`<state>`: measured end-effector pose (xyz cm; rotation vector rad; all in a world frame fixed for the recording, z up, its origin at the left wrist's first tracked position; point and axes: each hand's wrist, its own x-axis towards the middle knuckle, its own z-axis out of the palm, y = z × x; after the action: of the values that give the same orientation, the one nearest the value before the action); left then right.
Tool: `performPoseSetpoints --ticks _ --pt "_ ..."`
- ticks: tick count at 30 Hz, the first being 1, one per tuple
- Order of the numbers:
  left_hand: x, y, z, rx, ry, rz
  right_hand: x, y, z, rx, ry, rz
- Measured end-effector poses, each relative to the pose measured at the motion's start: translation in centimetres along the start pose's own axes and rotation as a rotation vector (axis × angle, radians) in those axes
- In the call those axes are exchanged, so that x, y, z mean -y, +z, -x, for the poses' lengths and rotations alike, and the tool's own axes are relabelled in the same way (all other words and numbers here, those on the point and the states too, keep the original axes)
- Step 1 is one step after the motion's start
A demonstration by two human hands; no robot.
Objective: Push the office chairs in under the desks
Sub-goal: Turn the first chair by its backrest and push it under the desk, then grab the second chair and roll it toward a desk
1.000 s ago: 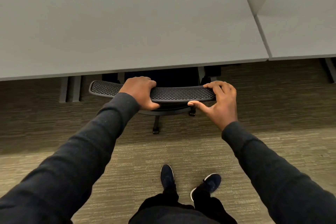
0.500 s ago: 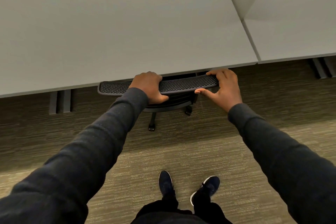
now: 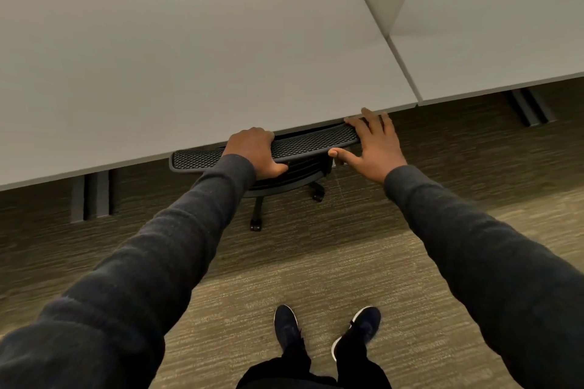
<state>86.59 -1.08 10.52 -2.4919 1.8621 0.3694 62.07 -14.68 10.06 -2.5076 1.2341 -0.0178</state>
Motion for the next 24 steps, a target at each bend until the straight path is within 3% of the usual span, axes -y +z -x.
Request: performPoseSetpoints --ticks 5,14,24 --pt "-1.1 0.1 0.4 -0.067 0.091 -0.12 1.0 0.9 2.4 -0.012 0.012 0.046" --pt "-11.3 2.8 2.1 -0.182 0.212 -0.205 -1.3 1.3 10.0 -0.111 0.078 0.002" --pt "-32.3 8.8 6.2 -0.102 0.355 -0.148 -16.4 -1.3 25.1 -0.178 0.277 -0.032"
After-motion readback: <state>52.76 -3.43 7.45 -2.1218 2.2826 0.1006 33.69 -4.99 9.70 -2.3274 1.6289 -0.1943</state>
